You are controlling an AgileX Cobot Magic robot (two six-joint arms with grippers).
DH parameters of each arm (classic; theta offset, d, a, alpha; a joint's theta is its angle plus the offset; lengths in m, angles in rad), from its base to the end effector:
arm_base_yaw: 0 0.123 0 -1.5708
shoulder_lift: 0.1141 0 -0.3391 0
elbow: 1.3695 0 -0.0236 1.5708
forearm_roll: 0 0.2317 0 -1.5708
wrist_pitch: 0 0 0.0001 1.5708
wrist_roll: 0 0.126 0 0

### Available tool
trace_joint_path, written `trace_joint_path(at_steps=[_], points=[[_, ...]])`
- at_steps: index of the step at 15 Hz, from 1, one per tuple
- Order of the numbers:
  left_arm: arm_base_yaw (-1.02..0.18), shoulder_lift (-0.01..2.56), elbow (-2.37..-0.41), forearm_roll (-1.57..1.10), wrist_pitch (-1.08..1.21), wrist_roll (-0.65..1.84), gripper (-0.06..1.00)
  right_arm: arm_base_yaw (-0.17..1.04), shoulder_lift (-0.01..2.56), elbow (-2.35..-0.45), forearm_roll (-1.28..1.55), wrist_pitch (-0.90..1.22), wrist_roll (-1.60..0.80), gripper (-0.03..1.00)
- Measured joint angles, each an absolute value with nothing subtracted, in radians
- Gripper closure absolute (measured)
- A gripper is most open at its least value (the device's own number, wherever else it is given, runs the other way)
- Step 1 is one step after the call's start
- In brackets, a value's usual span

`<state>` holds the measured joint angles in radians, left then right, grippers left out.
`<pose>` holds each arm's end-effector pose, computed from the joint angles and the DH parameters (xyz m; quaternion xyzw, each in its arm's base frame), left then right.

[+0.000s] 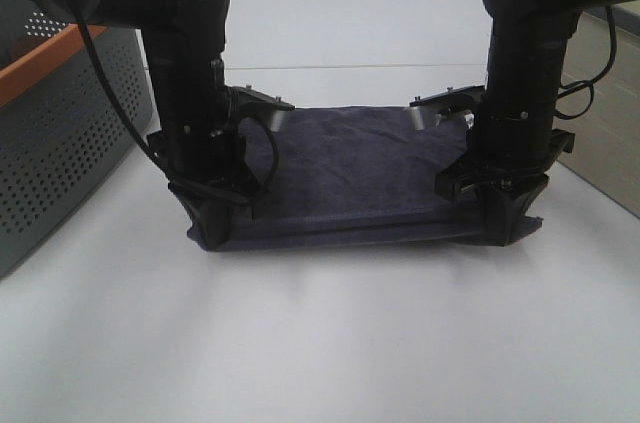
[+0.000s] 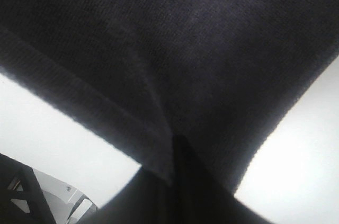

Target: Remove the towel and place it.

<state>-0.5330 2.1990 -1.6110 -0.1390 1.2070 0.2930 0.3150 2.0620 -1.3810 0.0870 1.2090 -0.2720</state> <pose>0.3595 -0.2310 0.1585 -0.3728 -0.9232 0.0544 0.0753 0.3480 0.1242 0.1695 0.2679 -0.9557 -0.0361 0.1164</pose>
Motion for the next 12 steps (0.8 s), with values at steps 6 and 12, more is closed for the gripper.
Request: trace_joint_path(at_steps=[6,12], points=[[-0.587,2.199,-1.517,-0.169,1.203,0.285,0.94,0.315,2.061,-1.327,0.093,1.209,-0.301,0.97],[-0.594,2.199,-1.499,-0.137,1.202,0.250,0.84,0.315,2.057,-1.327,0.097,1.209,-0.277,0.96]])
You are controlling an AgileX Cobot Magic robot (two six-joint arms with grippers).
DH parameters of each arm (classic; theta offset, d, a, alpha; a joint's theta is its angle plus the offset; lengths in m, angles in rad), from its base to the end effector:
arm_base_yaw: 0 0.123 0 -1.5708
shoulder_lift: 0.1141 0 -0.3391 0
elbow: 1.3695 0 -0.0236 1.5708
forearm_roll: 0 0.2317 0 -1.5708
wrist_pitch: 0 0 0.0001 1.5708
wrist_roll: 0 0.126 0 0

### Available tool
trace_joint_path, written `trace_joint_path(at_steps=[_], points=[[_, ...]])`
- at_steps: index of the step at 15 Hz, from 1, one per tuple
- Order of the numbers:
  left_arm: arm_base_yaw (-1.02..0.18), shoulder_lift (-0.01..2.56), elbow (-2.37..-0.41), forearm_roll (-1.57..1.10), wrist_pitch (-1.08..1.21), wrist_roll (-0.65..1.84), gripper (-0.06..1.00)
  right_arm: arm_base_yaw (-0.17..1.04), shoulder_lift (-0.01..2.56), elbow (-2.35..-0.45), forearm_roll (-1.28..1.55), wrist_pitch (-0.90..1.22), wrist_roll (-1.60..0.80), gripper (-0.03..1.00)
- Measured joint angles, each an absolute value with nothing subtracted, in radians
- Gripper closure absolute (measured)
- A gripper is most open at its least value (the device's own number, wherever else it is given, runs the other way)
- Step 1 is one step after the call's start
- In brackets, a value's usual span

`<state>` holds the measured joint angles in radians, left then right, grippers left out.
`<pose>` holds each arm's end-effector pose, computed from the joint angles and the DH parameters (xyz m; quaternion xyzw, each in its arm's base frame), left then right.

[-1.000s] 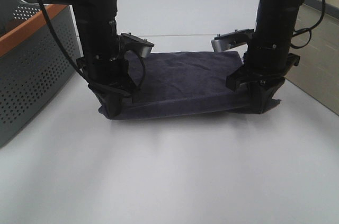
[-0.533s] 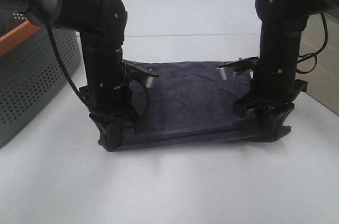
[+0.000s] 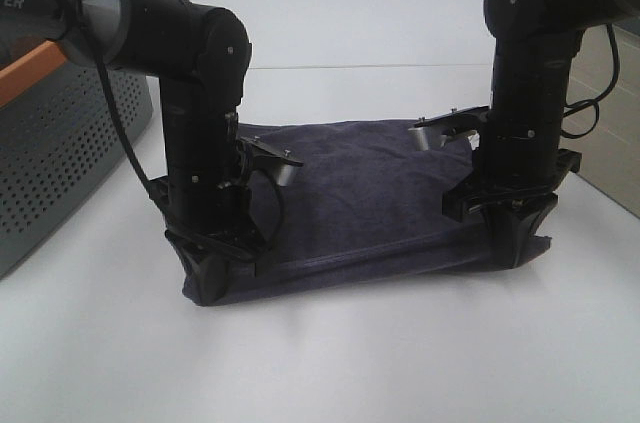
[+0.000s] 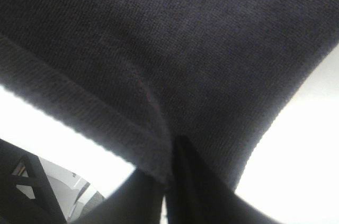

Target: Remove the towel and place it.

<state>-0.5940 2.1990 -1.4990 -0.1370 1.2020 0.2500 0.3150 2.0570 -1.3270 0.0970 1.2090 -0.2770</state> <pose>0.3245 -0.2385 0.1376 -0.3762 -0.9166 0.0387 0.1300 0.3354 0.1213 0.1622 0.2662 -0.9528 -0.0398 0.1407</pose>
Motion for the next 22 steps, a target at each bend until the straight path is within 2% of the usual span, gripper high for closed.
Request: trace_joint_path(at_steps=[1,2,3,4,5,8,13,19,21,22], points=[[-0.594,2.199,-1.498,-0.134,1.207,0.239,0.74,0.315,2.053,-1.327,0.097,1.209,-0.264,0.88],[-0.594,2.199,-1.498,-0.130,1.209,0.203,0.41,0.315,2.048,-1.327,0.114,1.210,-0.205,0.59],[-0.594,2.199,-1.498,-0.132,1.210,0.194,0.28,0.315,2.048,-1.327,0.125,1.210,-0.175,0.44],[-0.594,2.199,-1.498,-0.135,1.210,0.187,0.19,0.315,2.041,-1.327,0.133,1.211,-0.158,0.36],[-0.594,2.199,-1.498,-0.138,1.210,0.179,0.15,0.315,2.027,-1.327,0.146,1.211,-0.141,0.32],[-0.594,2.142,-1.498,-0.142,1.210,0.162,0.12,0.315,1.923,-1.326,0.157,1.212,-0.127,0.29],[-0.592,1.906,-1.497,-0.147,1.210,0.027,0.12,0.315,1.661,-1.349,0.166,1.212,-0.108,0.29],[-0.587,1.656,-1.527,-0.044,1.214,-0.080,0.12,0.313,1.415,-1.459,0.066,1.215,0.079,0.29],[-0.514,1.589,-1.542,0.036,1.214,-0.117,0.12,0.257,1.347,-1.468,0.013,1.217,0.120,0.29],[-0.355,1.541,-1.543,0.057,1.214,-0.116,0.12,0.142,1.315,-1.469,0.000,1.217,0.113,0.29]])
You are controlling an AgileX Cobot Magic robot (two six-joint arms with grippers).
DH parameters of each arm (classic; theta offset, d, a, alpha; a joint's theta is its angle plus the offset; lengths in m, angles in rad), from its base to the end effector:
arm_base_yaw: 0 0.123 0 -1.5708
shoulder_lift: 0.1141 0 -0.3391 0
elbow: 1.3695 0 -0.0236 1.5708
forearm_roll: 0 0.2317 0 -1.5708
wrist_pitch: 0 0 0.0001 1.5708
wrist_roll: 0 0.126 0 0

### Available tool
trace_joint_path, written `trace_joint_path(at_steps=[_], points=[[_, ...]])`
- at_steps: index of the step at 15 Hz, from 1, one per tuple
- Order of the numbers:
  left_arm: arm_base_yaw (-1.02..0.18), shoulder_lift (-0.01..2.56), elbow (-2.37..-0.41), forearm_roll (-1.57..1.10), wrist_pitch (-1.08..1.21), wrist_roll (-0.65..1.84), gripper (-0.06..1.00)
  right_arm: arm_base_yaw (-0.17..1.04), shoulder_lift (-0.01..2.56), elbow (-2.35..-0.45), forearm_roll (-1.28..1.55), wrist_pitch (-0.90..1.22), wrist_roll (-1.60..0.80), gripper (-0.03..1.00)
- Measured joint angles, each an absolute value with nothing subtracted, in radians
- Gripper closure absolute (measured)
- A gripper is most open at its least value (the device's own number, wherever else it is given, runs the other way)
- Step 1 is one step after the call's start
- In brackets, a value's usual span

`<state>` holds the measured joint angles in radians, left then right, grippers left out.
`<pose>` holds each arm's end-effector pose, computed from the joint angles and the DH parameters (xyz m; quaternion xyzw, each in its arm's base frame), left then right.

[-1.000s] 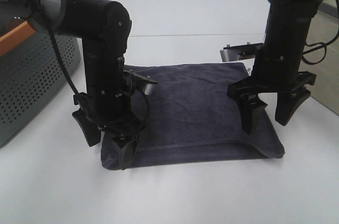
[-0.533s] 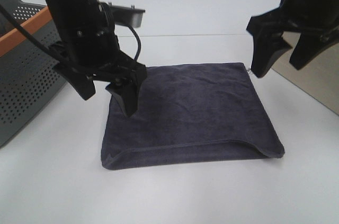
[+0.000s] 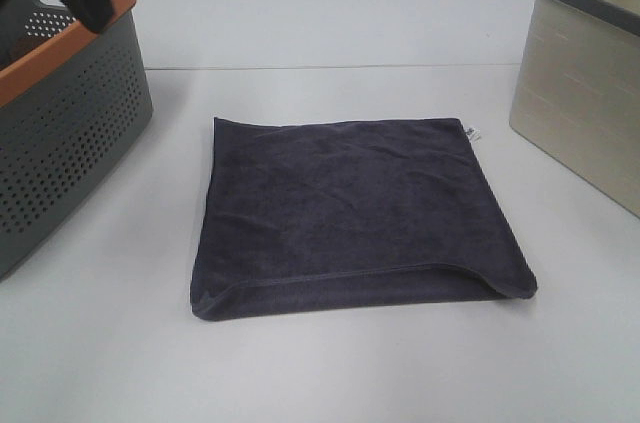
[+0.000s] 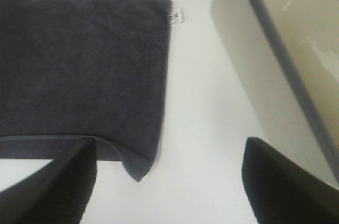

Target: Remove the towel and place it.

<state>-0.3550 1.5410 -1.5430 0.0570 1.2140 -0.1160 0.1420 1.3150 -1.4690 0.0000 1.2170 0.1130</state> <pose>0.2944 -0.1020 0.3915 0.1200 0.9674 -0.0241 0.2215 0.2396 0.0342 0.4326 -0.0139 0.9560 0.0373 0.2907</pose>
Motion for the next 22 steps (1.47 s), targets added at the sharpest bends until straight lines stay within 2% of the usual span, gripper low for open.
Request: trace_joint_path(at_steps=[3,5,7,12,15,18,22], points=[[-0.154,1.438,-1.513,0.074,1.212,-0.093,0.13,-0.002,1.271,-1.434,-0.013,1.217,0.091,0.29],[-0.015,1.318,-1.425,0.077,1.213,-0.065,0.13,-0.020,1.202,-1.357,-0.009,1.217,0.060,0.29],[0.044,1.174,-1.302,0.080,1.214,-0.050,0.13,-0.020,1.089,-1.235,0.012,1.217,0.029,0.29],[0.048,0.815,-1.049,0.094,1.217,-0.041,0.13,-0.021,0.707,-0.914,0.136,1.183,0.037,0.29],[0.048,0.538,-0.896,0.134,1.218,-0.036,0.13,-0.021,0.426,-0.721,0.026,1.170,0.034,0.29],[0.048,0.412,-0.811,0.134,1.219,-0.016,0.13,-0.021,0.267,-0.600,-0.044,1.165,0.037,0.29],[0.048,0.198,-0.704,0.139,1.219,0.023,0.13,-0.021,0.054,-0.543,-0.013,1.163,0.010,0.29]])
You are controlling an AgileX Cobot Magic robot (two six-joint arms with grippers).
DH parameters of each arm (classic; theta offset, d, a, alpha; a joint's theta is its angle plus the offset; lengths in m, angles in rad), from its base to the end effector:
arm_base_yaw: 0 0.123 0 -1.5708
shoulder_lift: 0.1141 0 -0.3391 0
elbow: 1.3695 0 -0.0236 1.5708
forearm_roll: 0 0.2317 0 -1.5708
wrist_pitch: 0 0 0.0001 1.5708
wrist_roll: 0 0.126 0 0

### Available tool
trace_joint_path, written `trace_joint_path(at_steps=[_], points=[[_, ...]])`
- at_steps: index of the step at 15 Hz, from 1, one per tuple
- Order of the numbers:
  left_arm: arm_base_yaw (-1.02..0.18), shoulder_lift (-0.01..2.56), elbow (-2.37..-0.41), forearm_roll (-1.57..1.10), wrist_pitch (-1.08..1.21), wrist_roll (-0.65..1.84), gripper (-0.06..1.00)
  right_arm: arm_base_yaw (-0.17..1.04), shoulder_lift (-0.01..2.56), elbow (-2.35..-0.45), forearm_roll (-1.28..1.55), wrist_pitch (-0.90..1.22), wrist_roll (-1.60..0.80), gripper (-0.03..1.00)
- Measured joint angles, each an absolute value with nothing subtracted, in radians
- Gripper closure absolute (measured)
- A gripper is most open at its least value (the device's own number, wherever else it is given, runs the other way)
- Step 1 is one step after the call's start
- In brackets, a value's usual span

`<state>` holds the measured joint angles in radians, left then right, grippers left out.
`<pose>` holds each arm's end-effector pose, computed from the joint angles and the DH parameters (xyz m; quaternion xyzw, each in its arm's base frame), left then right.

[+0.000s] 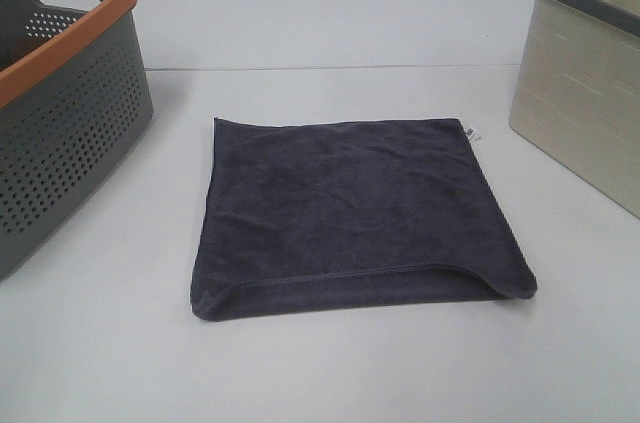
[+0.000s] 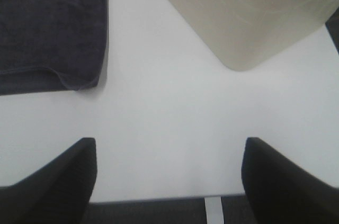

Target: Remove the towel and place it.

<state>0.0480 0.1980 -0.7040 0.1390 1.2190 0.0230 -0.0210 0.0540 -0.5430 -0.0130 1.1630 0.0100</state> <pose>-0.0431 0.0143 0.3033 -0.0195 0.8881 0.0850 0.4513 -0.0480 -0.0005 0.2559 0.0142 0.8813 -0.0091 0.4723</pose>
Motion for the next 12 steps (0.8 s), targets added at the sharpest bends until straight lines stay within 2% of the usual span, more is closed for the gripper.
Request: trace_joint_path(at_steps=[4,8,12], points=[[0.052,-0.001,-0.608,0.083,1.215,0.027,0.13,-0.021,-0.005,-0.528,-0.031,1.124,-0.015,0.29],[0.053,-0.005,-0.517,-0.022,1.075,0.071,0.13,-0.021,-0.005,-0.502,-0.040,1.067,-0.015,0.29],[0.053,-0.005,-0.498,-0.035,1.052,0.079,0.13,-0.021,-0.005,-0.502,-0.016,1.066,-0.006,0.29]])
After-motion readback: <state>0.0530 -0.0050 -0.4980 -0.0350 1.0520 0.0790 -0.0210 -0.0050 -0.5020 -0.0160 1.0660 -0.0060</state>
